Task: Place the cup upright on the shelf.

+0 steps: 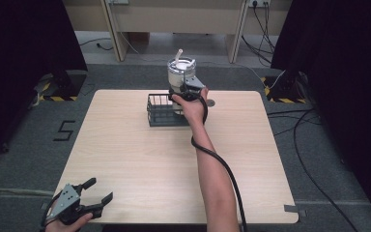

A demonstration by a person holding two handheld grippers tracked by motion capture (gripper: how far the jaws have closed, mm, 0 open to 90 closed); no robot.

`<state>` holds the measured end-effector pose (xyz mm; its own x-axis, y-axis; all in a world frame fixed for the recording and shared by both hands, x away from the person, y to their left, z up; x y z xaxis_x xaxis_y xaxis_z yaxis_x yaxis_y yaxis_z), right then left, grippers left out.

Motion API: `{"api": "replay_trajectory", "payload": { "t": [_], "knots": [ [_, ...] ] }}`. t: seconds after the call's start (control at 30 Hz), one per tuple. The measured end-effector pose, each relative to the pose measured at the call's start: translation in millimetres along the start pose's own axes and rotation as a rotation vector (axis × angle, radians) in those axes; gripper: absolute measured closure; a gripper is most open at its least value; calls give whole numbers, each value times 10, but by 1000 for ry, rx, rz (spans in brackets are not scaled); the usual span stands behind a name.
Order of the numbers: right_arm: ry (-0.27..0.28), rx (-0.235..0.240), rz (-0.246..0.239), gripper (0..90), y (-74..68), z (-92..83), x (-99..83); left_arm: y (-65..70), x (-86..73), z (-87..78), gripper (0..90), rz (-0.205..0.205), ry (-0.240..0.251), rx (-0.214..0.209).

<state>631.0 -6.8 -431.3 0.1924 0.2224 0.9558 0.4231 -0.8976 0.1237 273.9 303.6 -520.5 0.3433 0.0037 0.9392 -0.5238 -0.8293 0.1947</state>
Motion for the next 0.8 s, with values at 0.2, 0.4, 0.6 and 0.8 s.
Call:
{"api": "replay_trajectory", "payload": {
  "t": [0.2, 0.4, 0.6, 0.8],
  "knots": [
    [-7, -7, 10, 102, 22, 17, -95, 6, -2, 8, 145, 1, -2, -4],
    [-2, -17, 2, 100, -4, 21, -109, 9, 0, 6, 145, 5, -3, -6],
    [21, -31, 25, 95, -23, -1, -153, 9, -2, -3, 145, 7, -4, -5],
    [21, -28, 16, 45, -70, 4, -163, 15, 0, -6, 145, 10, -2, -5]
  ]
}}
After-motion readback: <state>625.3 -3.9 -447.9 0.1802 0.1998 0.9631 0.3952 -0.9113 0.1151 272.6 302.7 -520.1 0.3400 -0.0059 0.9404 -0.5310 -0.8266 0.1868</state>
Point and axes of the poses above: each handheld gripper's, and its own axes: z roughly forward along the jaws, x roughly out of its top, y roughly to its right, the point moved 3 cm from there along z, roughly forward along the jaws, and after that the axes turned 9 degrees about -z, right-handed, at the moved point
